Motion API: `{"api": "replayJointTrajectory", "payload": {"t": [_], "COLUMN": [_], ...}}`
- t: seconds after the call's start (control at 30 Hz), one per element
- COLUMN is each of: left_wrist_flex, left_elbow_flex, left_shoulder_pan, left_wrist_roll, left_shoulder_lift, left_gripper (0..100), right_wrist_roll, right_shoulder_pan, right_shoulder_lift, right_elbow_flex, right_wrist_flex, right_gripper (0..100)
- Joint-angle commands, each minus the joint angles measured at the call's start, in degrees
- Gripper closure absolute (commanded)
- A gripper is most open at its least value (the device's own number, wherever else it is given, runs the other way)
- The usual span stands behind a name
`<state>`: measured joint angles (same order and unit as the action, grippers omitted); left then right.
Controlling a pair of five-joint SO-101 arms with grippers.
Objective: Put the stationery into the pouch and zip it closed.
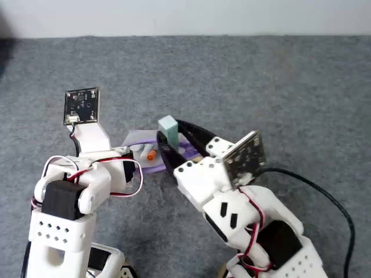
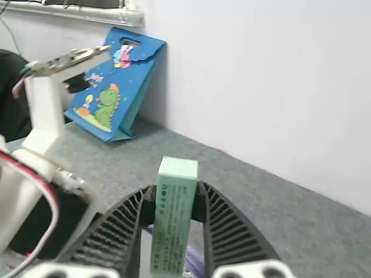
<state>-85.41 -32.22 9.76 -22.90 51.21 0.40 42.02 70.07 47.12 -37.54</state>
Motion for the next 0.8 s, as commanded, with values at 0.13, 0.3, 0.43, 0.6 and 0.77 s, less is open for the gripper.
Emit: {"api": "replayJointTrajectory", "payload": {"t": [0.13, 0.3, 0.43, 0.6, 0.77], "left_wrist_flex": [0.0, 0.0, 0.0, 0.0, 0.1], "left_elbow_flex": [3.1, 3.2, 3.2, 3.2, 3.2], "left_shoulder_pan": [0.1, 0.1, 0.1, 0.1, 0.1], "left_wrist_roll": [-0.6, -0.6, -0.6, -0.6, -0.6], "left_shoulder_lift": [-0.1, -0.1, -0.1, -0.1, -0.1], "left_gripper": [99, 99, 99, 99, 99], "right_wrist_roll": [5.8, 10.6, 15.2, 19.2, 19.2], "right_shoulder_pan": [4.8, 2.9, -0.7, -4.7, -5.6], "right_shoulder_lift": [-0.5, -0.4, -0.4, -0.3, -0.3], "right_elbow_flex": [7.9, 13.5, 17.8, 20.6, 18.9], "right_wrist_flex": [9.8, 15.3, 18.6, 18.3, 11.6], "right_gripper": [99.1, 99.1, 99.1, 95.0, 73.4]}}
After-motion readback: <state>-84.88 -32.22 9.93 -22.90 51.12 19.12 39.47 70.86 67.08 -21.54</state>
